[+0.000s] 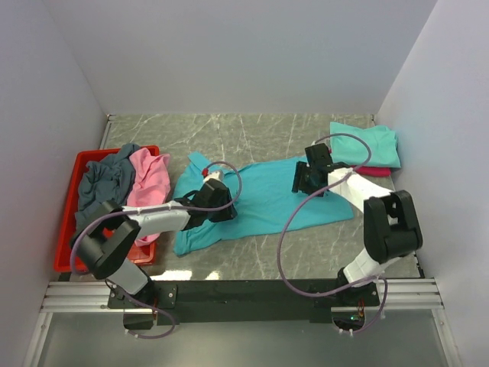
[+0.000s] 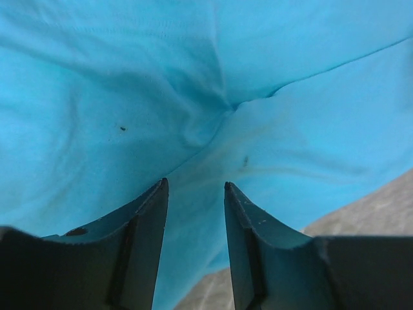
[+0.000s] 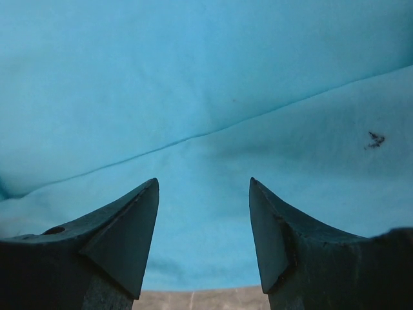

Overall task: Fold and stack the t-shirts
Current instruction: Fold the tshirt

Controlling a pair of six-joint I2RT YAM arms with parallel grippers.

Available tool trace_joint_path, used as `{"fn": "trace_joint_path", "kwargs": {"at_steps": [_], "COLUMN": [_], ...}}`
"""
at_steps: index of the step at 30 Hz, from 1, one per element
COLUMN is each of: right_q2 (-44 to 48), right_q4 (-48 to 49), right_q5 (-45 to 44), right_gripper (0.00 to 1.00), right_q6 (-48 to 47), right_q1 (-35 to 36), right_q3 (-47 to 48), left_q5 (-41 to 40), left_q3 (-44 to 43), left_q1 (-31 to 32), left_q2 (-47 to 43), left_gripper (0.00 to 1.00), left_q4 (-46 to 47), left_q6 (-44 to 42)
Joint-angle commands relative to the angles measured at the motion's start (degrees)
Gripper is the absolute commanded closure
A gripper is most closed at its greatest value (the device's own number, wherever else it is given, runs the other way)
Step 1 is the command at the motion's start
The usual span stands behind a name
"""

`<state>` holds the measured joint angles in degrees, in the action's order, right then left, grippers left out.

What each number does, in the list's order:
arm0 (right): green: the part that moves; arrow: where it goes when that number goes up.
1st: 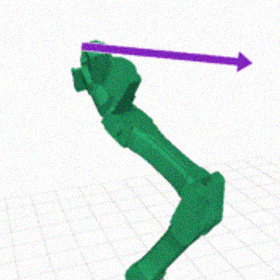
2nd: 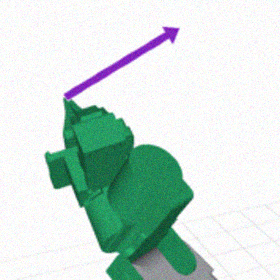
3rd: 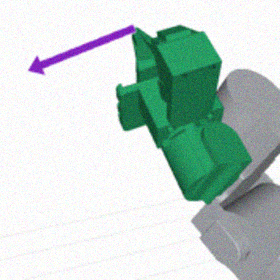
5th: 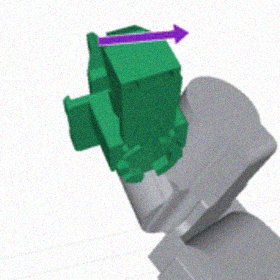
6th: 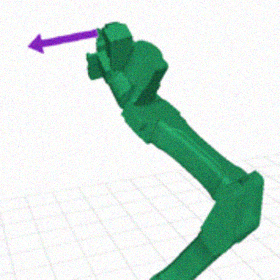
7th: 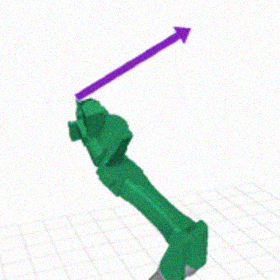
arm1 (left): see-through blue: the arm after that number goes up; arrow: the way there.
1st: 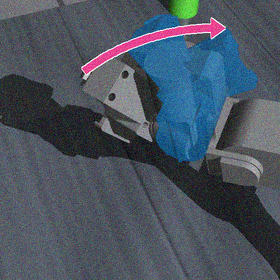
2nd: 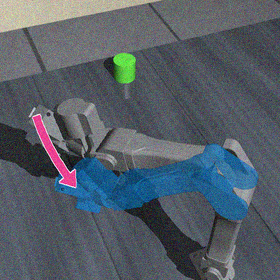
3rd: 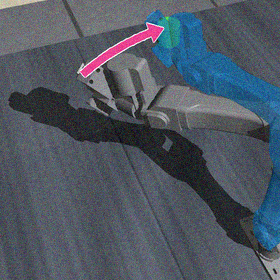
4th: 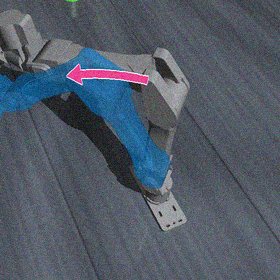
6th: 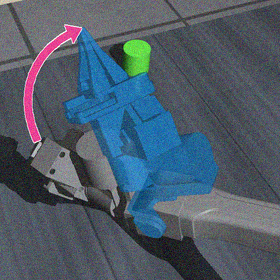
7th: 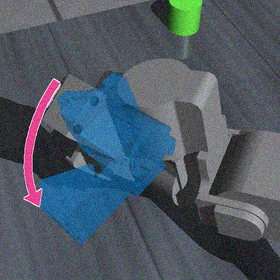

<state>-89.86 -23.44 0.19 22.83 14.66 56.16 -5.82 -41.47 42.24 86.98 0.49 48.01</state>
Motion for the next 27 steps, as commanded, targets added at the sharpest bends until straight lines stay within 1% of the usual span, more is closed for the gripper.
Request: {"fn": "trace_joint_path", "kwargs": {"at_steps": [1, 5, 8, 10, 11, 12, 17, 20, 24, 27], "right_q2": [-4.3, -5.2, -4.9, -4.4, -4.2, -4.1, -3.3, -2.1, -0.7, 0.7], "right_q4": [-1.6, -2.2, -3.4, -3.6, -3.5, -3.6, -6.5, -7.8, -10.8, -12.9], "right_q5": [-4.0, -4.0, -3.6, -1.2, 1.9, 2.4, 1.0, 2.2, 1.2, 2.2], "right_gripper": [0.35, 0.35, 0.35, 0.35, 0.35, 0.35, 0.35, 0.35, 0.35, 0.34], "right_q6": [-1.3, -0.9, -0.5, -0.2, 0.1, 0.4, 2.6, 3.3, 4.0, 4.6], "right_q1": [0.4, 0.8, 1.9, 2.2, 2.6, 3.0, 5.1, 5.7, 8.0, 9.3], "right_q3": [1.4, 0.1, -1.5, -3.3, -4.1, -5.3, -8.3, -11.0, -12.2, -12.9], "left_q5": [2.6, 1.2, 0.0, -0.1, 0.1, 0.1, -0.2, 0.2, 0.5, 0.3], "left_q3": [-0.7, 1.6, 4.5, 6.0, 7.4, 8.1, 12.0, 14.1, 16.6, 17.7], "left_q1": [1.2, 2.3, 2.5, 2.5, 2.6, 2.6, 2.8, 3.1, 3.6, 4.1], "left_q2": [1.5, 0.7, -1.7, -3.7, -4.3, -5.6, -9.0, -11.6, -14.3, -16.0], "left_gripper": [0.55, 0.55, 0.54, 0.54, 0.54, 0.54, 0.54, 0.54, 0.54, 0.54], "left_q4": [4.9, 2.7, 1.4, 0.4, 0.3, 0.0, -0.3, -0.3, -0.3, -2.4], "left_q6": [-2.1, -3.3, -3.9, -3.9, -4.0, -4.0, -3.7, -3.1, -2.7, -3.3]}}
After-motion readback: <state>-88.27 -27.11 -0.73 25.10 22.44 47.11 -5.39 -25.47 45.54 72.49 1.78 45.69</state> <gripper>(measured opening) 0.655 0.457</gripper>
